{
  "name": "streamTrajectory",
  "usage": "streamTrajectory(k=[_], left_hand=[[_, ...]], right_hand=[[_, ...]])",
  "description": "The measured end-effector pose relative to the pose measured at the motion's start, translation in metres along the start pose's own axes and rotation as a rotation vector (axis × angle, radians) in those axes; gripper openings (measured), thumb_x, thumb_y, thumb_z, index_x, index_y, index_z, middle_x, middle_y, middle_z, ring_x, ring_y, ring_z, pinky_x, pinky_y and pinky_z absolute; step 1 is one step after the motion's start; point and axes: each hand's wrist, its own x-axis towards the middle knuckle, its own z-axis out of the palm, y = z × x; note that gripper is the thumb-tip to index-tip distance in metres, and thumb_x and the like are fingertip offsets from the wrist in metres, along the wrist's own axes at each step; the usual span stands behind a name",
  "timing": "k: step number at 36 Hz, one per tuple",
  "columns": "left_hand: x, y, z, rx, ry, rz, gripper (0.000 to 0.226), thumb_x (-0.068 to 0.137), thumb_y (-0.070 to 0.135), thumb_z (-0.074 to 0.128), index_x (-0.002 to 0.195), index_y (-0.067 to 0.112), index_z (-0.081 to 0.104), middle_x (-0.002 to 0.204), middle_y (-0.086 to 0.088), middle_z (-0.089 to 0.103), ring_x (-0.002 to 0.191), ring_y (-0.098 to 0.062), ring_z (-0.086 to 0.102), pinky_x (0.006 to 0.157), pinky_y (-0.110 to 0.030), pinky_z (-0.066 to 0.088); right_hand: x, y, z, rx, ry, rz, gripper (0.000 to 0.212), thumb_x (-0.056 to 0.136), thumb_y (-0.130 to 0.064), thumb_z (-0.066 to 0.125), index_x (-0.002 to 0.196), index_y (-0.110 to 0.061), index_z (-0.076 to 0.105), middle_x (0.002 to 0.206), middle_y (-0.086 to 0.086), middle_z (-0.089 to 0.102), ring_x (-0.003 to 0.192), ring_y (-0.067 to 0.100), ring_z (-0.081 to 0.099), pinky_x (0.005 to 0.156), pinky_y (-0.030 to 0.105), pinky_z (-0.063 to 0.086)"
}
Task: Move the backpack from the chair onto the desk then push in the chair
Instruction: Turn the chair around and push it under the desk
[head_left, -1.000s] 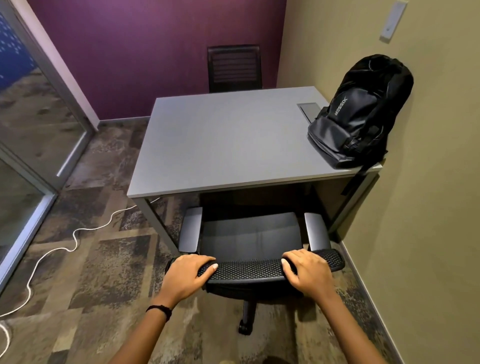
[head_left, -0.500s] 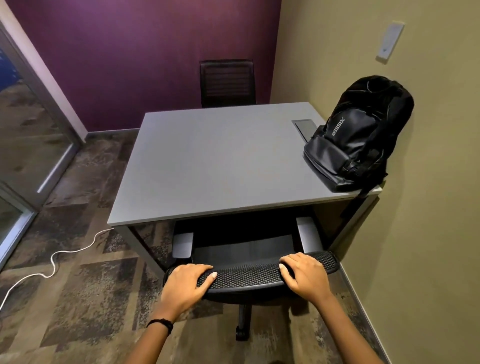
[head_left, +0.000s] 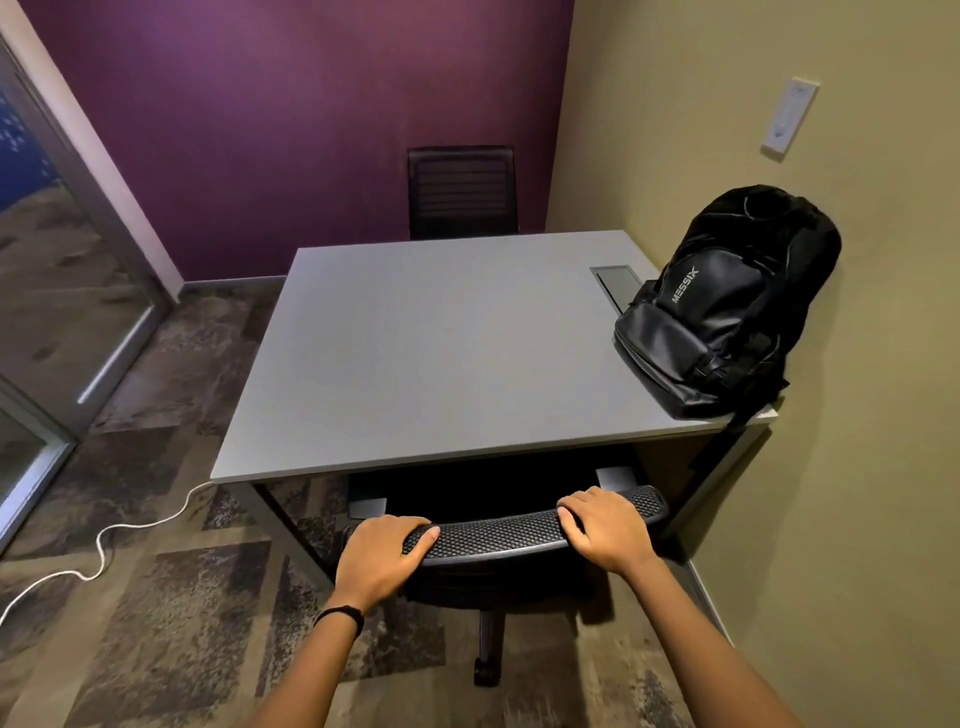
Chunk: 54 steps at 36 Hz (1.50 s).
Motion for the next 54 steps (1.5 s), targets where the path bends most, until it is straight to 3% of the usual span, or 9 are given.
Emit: streamTrajectory(k=[12, 23, 26, 39, 45, 54], left_hand=[[0.049, -0.01, 0.005, -0.022, 0.006, -0.023, 0.064, 0.083, 0.07, 0.022, 0.103, 0.032, 0.069, 0.095, 0.011, 0.074, 0.088, -0.009, 0.066, 0.079, -0.029, 0.052], [0.11, -0.034, -0.002, -0.039, -0.045, -0.048, 0.048, 0.088, 0.063, 0.034, 0.104, 0.033, 0.069, 0.101, 0.011, 0.073, 0.095, -0.01, 0.065, 0.082, -0.028, 0.05], [0.111, -0.036, 0.009, -0.043, -0.09, -0.048, 0.047, 0.09, 0.062, 0.036, 0.114, 0.033, 0.064, 0.108, 0.013, 0.07, 0.101, -0.008, 0.061, 0.089, -0.027, 0.046], [0.117, -0.036, 0.008, -0.034, -0.094, -0.047, 0.045, 0.092, 0.059, 0.035, 0.118, 0.033, 0.061, 0.112, 0.012, 0.068, 0.105, -0.007, 0.059, 0.096, -0.027, 0.043], [0.121, -0.035, 0.007, -0.035, -0.115, -0.024, 0.044, 0.092, 0.058, 0.037, 0.118, 0.032, 0.062, 0.113, 0.011, 0.069, 0.105, -0.008, 0.06, 0.094, -0.027, 0.045], [0.124, -0.031, 0.001, -0.038, -0.159, 0.002, 0.041, 0.094, 0.054, 0.04, 0.115, 0.03, 0.065, 0.113, 0.007, 0.071, 0.104, -0.011, 0.062, 0.091, -0.029, 0.045]], right_hand=[[0.051, 0.018, 0.002, -0.022, -0.109, 0.036, 0.038, 0.098, -0.038, 0.031, 0.115, -0.022, 0.061, 0.119, -0.003, 0.065, 0.106, 0.014, 0.056, 0.096, 0.03, 0.04], [0.112, 0.03, 0.004, -0.013, -0.058, 0.015, 0.038, 0.097, -0.036, 0.033, 0.108, -0.019, 0.065, 0.108, 0.002, 0.07, 0.096, 0.019, 0.06, 0.087, 0.034, 0.044], [0.117, 0.039, 0.007, -0.029, -0.065, -0.014, 0.039, 0.095, -0.037, 0.032, 0.108, -0.02, 0.064, 0.106, 0.0, 0.07, 0.094, 0.018, 0.06, 0.085, 0.035, 0.045], [0.122, 0.047, 0.009, -0.02, -0.025, -0.032, 0.04, 0.095, -0.041, 0.032, 0.109, -0.024, 0.065, 0.11, -0.004, 0.07, 0.098, 0.012, 0.06, 0.087, 0.029, 0.044], [0.129, 0.049, 0.004, -0.017, -0.178, 0.024, 0.042, 0.096, -0.048, 0.031, 0.117, -0.028, 0.061, 0.121, -0.006, 0.065, 0.108, 0.011, 0.057, 0.095, 0.029, 0.041], [0.149, 0.034, -0.005, 0.051, -0.379, 0.149, 0.053, 0.096, -0.056, 0.026, 0.119, -0.024, 0.061, 0.124, 0.003, 0.064, 0.11, 0.022, 0.058, 0.093, 0.036, 0.045]])
